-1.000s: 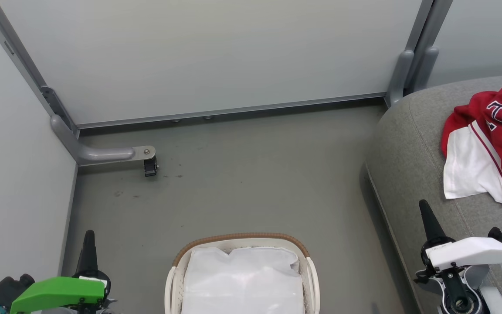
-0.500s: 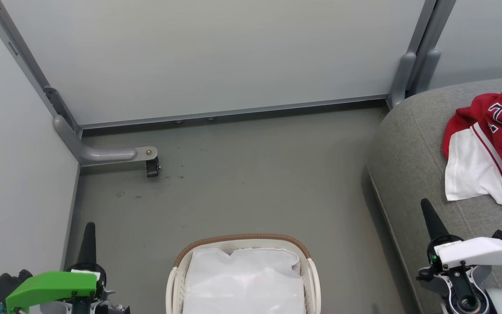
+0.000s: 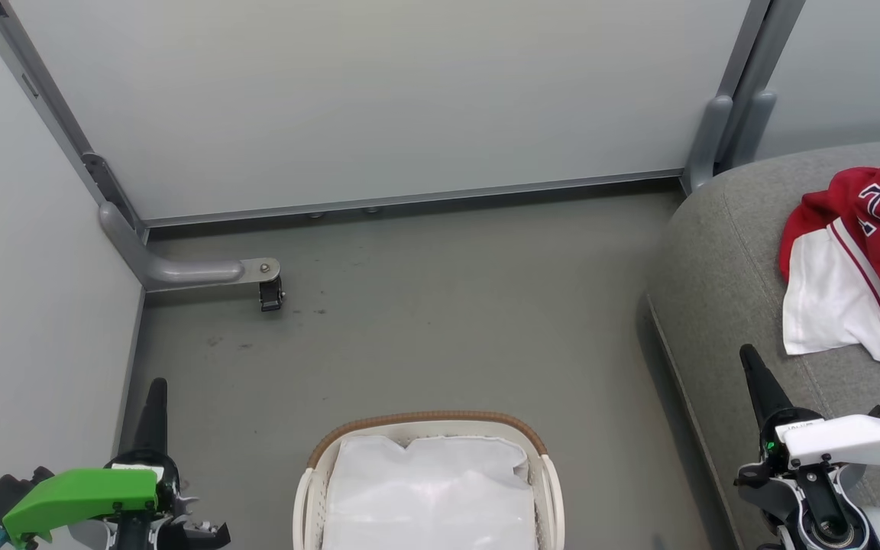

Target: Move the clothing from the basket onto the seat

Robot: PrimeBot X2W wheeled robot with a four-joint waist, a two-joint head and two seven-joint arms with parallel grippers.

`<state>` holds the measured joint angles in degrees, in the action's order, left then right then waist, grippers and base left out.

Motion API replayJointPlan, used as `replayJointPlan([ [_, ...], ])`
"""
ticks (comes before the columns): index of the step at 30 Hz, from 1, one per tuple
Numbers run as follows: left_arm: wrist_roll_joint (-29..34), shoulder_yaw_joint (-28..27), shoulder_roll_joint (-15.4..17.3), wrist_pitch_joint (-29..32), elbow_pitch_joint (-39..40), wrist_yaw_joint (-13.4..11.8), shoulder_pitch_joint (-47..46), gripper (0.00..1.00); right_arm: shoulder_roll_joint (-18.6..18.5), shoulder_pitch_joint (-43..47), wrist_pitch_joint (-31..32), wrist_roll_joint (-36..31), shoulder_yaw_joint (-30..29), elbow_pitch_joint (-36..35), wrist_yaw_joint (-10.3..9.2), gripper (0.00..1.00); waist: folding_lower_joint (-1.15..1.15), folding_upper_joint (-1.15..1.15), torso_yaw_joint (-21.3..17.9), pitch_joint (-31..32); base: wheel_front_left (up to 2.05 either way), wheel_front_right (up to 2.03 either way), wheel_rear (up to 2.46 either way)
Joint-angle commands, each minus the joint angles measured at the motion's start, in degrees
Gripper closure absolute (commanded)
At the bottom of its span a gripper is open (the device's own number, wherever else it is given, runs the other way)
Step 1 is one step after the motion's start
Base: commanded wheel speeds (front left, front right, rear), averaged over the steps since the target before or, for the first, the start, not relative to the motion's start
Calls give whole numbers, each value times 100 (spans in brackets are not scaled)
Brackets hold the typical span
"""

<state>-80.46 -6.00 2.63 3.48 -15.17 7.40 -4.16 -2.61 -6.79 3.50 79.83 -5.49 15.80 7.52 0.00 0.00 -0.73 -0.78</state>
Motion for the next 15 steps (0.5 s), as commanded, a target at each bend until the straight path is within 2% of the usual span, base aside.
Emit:
replayJointPlan([
  [1, -139, -30, 37, 37, 47, 12, -139, 100, -35, 32, 39, 138, -29, -53, -4, 100, 0, 0, 4, 3, 0, 0, 0],
  [15, -716, -50, 40, 196, 93, 14, -210, 100, -39, 62, 197, 752, -75, -131, -3, 100, 0, 0, 39, 32, 0, 0, 0],
])
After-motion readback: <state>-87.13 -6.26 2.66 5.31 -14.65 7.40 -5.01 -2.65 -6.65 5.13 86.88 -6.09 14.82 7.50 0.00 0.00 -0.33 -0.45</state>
